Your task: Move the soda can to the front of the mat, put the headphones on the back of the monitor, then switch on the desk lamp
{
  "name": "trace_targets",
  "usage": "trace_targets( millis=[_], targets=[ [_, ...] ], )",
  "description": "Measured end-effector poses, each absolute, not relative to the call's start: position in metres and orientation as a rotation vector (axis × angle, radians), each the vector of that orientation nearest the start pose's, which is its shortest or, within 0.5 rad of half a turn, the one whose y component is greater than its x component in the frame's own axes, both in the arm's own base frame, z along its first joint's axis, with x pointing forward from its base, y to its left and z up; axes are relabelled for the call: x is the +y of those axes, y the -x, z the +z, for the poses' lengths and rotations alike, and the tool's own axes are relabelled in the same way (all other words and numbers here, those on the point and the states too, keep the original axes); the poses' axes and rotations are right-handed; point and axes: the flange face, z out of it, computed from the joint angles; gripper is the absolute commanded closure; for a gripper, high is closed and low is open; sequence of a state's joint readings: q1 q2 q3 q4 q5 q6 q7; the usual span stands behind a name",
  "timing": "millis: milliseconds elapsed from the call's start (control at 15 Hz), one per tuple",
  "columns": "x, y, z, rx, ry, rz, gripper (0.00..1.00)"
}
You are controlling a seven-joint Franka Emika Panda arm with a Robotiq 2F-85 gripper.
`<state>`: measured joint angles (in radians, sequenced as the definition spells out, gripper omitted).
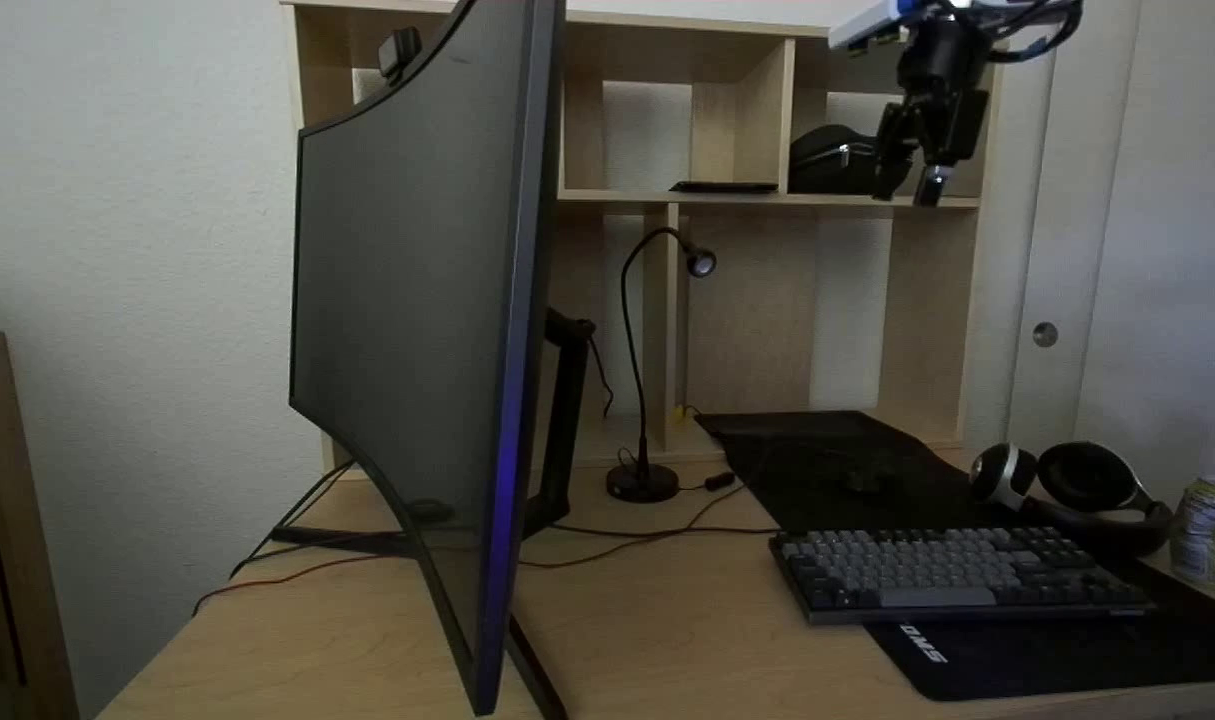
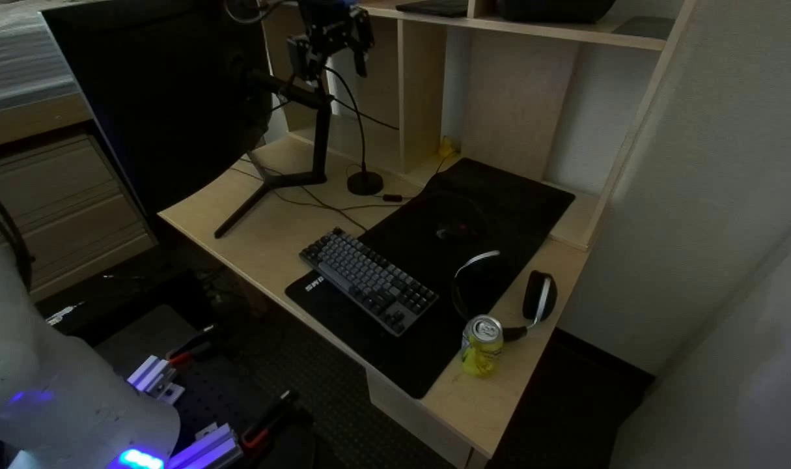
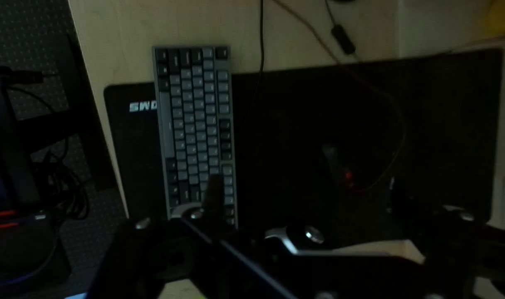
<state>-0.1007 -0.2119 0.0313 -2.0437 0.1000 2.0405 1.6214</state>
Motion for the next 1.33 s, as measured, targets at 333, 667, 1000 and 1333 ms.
trace_targets(
  millis=[333, 667, 1000, 1333],
  targets=[
    [-0.159, -0.514, 0.462, 2.583, 1.678, 0.012, 0.00],
    [-0.175, -0.516, 0.446, 2.637, 1.615, 0.052, 0.00],
    [-0.227, -0.524, 0.416, 2.840, 1.354, 0.066, 0.00],
    [-0.353, -0.516, 0.376, 3.044, 0.961, 0.130, 0.00]
  ],
)
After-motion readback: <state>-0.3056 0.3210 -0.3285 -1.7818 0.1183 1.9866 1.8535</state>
